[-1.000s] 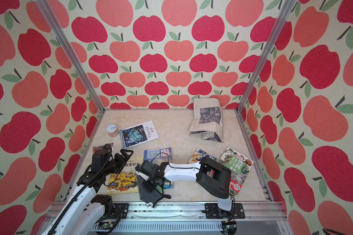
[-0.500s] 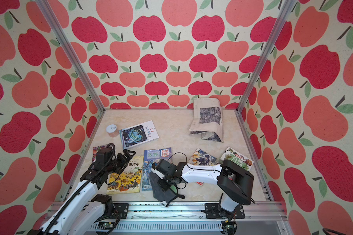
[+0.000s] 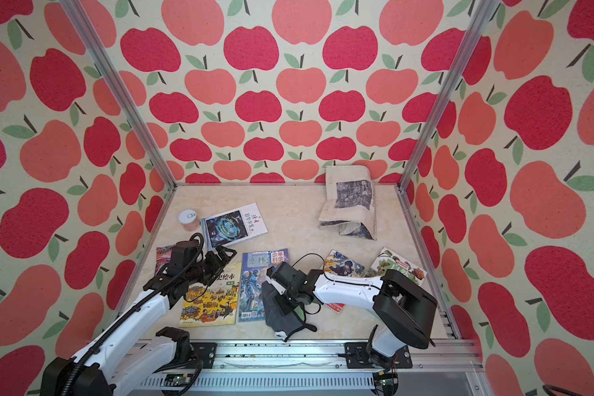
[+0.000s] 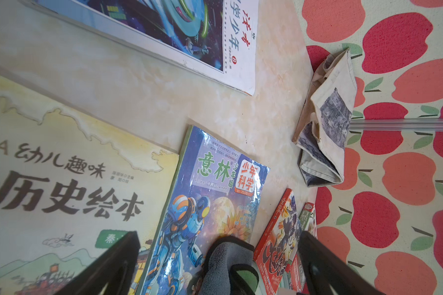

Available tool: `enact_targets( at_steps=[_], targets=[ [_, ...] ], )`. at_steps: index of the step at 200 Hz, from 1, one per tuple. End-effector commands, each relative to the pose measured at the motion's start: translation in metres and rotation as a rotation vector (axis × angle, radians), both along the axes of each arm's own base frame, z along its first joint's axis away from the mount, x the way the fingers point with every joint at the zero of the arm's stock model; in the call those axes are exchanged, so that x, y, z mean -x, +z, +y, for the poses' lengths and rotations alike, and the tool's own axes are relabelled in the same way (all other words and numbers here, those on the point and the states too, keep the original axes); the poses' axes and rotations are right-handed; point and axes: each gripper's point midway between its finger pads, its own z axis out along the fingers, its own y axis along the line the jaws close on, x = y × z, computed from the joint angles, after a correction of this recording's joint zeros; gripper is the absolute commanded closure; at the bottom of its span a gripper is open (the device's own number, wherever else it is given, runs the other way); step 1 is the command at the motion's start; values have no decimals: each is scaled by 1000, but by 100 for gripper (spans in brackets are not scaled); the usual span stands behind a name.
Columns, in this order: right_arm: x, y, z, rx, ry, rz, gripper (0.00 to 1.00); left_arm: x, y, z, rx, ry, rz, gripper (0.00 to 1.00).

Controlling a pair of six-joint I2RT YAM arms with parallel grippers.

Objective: Wipe the cover of the book
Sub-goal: Wipe the dirt from the cover of the book.

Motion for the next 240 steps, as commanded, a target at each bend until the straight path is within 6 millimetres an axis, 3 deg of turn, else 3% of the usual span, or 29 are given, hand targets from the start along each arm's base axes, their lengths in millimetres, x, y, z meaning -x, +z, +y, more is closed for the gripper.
enact_targets(
  at_steps=[1,86,128,145,188,211,240],
  targets=[
    [-21,5,8,-25,-14,-15,100,-6,13,0,-21,2,-44,1],
    [-98,4,31,-59,-80,-8,100,-1,8,-5,-30,-11,-32,1],
    [-149,2,32,-49,-155,-4,100,3,5,-6,-15,-8,-31,1],
    [-160,2,32,-48,-180,-10,100,4,10,-8,-17,-20,-51,1],
    [-157,8,36,-59,-193,-12,100,10,4,-8,-35,-29,-51,1],
    [-140,8,29,-24,-173,-29,100,7,4,-9,-43,-35,-56,1],
    [-104,5,20,13,-134,-36,100,4,-3,-12,-37,-42,-52,1]
  ],
)
